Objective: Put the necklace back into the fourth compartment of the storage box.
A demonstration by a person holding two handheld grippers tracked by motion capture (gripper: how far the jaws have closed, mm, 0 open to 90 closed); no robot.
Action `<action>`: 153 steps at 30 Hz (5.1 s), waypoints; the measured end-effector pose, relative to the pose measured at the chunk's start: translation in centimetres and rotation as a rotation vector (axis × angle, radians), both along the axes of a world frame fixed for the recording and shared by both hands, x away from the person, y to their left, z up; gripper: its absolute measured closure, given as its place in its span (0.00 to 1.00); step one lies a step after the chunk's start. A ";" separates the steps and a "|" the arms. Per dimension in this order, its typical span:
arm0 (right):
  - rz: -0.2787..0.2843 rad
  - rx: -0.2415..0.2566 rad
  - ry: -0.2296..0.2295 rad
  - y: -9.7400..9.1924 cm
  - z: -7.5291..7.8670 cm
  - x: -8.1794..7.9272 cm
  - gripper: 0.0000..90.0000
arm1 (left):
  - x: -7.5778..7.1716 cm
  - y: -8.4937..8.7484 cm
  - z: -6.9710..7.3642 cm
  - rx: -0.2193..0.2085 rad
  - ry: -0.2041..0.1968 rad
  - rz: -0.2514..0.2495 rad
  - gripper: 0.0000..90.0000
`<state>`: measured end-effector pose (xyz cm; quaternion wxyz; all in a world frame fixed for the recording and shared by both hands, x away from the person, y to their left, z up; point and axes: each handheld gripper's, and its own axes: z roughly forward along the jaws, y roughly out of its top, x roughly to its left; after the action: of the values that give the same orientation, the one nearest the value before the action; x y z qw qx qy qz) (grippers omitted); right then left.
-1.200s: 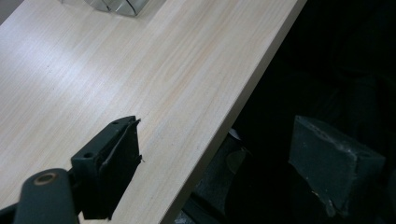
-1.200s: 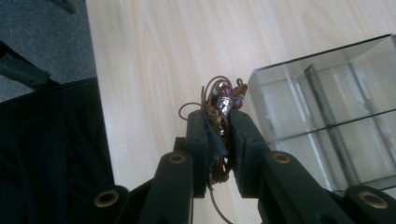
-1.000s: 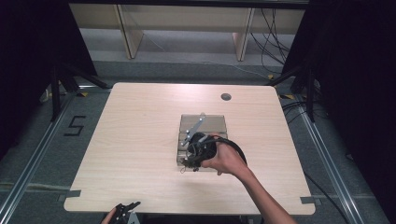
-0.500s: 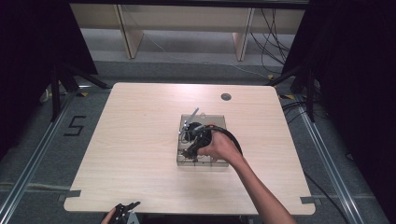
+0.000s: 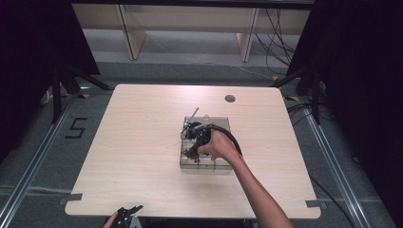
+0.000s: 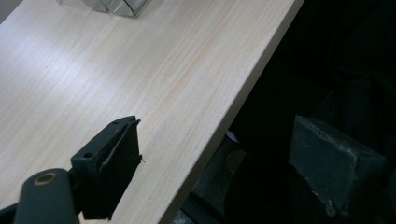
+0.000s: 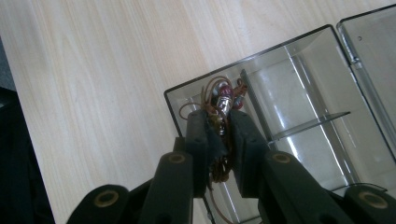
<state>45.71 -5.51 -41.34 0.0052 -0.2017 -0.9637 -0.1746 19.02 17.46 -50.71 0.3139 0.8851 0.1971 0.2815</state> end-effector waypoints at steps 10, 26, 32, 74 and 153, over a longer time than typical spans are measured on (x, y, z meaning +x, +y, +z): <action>0.011 -0.040 0.051 1.0 -1.4 0.2 0.88 | 0.0 0.0 0.0 0.002 -0.002 -0.003 0.17; 0.001 -0.064 0.090 1.6 -3.0 0.9 0.88 | 0.0 0.0 0.0 0.003 0.000 -0.003 0.17; 0.004 -0.072 0.093 1.7 -3.4 1.1 0.84 | 0.0 0.1 0.1 0.007 0.011 -0.009 0.17; -0.070 0.070 0.010 -2.9 0.5 -0.9 0.66 | 0.0 0.0 0.0 -0.006 0.018 0.005 0.17; -0.110 0.216 -0.047 -9.1 -0.1 -7.7 0.30 | 0.1 0.1 0.0 -0.079 0.001 0.042 0.17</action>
<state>37.98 -14.64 -41.45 -0.0052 -0.2485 -0.9266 -0.2822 19.15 17.60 -50.74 0.3425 0.8677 0.2268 0.2798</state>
